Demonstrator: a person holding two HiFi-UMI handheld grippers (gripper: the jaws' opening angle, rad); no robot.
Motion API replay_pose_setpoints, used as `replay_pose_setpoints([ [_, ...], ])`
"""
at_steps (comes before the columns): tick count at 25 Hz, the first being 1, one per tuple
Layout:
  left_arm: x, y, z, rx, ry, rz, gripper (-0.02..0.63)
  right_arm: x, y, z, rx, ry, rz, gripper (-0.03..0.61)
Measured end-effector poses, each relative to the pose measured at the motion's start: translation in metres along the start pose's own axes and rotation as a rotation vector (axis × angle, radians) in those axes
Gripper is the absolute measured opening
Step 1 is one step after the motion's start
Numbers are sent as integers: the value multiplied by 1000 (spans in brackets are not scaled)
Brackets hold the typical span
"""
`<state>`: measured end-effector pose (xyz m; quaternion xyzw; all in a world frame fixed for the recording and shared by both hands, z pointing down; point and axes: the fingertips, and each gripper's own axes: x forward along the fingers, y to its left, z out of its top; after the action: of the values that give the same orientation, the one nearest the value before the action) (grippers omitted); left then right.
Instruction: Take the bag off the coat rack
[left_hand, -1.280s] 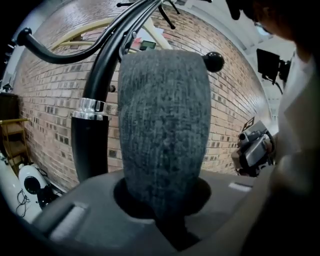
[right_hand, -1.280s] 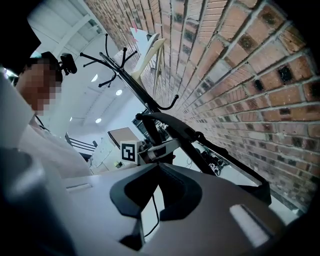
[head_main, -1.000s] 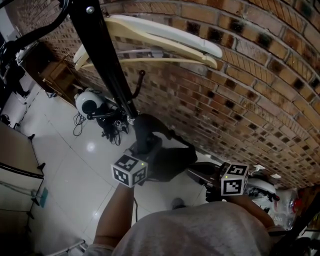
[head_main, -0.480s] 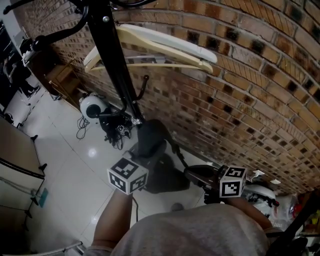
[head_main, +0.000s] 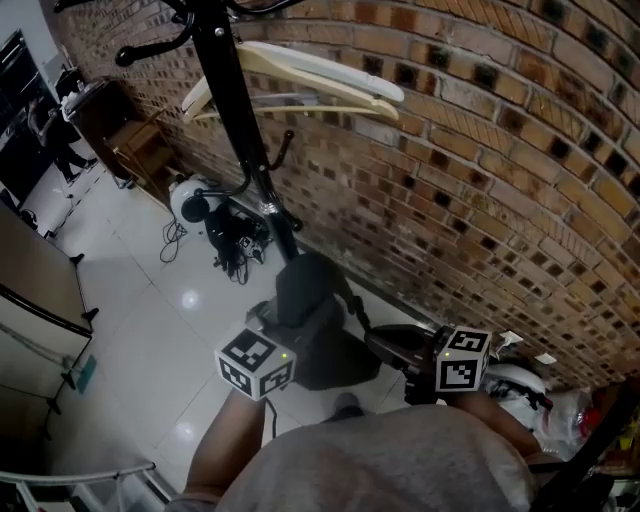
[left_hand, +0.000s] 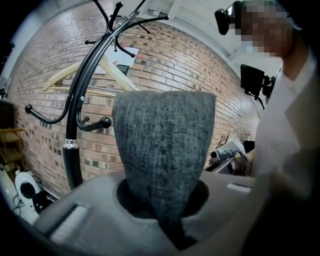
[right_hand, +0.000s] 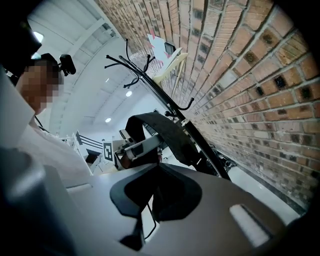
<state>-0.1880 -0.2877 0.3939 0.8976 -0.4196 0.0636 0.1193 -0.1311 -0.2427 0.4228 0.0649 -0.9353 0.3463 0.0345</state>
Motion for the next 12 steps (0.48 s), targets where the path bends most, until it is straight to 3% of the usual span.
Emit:
replay_pose_setpoints([
  [5,-24,-65,-19,-58,-33,71,5,-43,41,-35,-70,19,7,-2],
  [12,-76,-187,-51,-132,-61,203,5,-125,117,-85,-113,-33,-7,-2],
])
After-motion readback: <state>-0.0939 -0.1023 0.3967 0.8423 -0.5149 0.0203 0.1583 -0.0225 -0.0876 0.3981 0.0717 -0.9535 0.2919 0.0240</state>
